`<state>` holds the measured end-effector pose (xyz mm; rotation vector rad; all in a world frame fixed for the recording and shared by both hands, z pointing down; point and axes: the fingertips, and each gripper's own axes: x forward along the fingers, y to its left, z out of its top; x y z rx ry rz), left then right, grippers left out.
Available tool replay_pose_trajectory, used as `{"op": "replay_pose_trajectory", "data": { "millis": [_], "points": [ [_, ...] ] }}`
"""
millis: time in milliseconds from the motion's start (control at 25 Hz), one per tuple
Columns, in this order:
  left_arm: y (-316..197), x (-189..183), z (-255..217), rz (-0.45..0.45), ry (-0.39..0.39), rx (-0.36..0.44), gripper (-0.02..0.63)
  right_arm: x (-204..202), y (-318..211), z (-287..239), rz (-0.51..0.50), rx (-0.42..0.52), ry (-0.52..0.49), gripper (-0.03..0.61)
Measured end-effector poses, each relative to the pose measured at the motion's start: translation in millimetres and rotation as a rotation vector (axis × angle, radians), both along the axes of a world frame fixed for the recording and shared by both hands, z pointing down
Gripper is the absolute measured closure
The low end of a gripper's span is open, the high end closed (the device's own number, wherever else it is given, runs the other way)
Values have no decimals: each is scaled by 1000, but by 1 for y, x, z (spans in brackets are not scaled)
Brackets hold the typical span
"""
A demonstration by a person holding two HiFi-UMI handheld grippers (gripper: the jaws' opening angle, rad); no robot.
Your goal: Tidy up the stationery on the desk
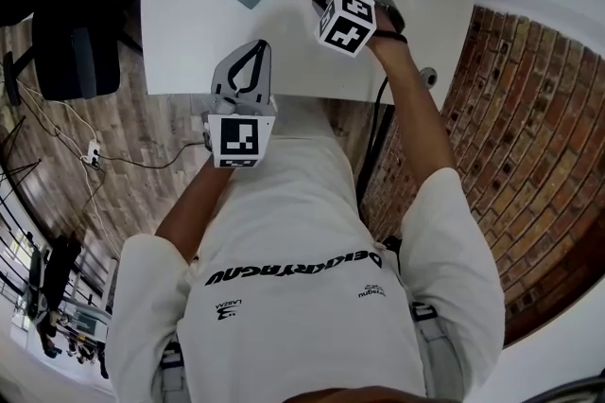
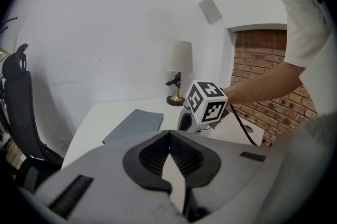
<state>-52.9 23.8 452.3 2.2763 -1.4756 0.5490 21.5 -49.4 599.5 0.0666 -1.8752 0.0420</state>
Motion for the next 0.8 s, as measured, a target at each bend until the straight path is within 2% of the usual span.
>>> {"op": "replay_pose_trajectory", "data": {
  "millis": [160,320,560,720,800],
  "points": [
    [-2,1,3,0,1,-9,615,-1,-2,-1,13,-13,3,529],
    [-12,-3,6,-1,-13,-6,615,1,-5,-7,96,-8,-44,529],
    [-31,-12,15,19,-50,-26,615,6,-13,-37,313,-23,-173,529],
    [-52,-28,24,-20,-98,-44,613,10,-12,-53,487,-48,-262,528],
    [-63,-33,32,-27,-111,-68,582,16,-11,-57,576,-51,-299,529]
  ]
}}
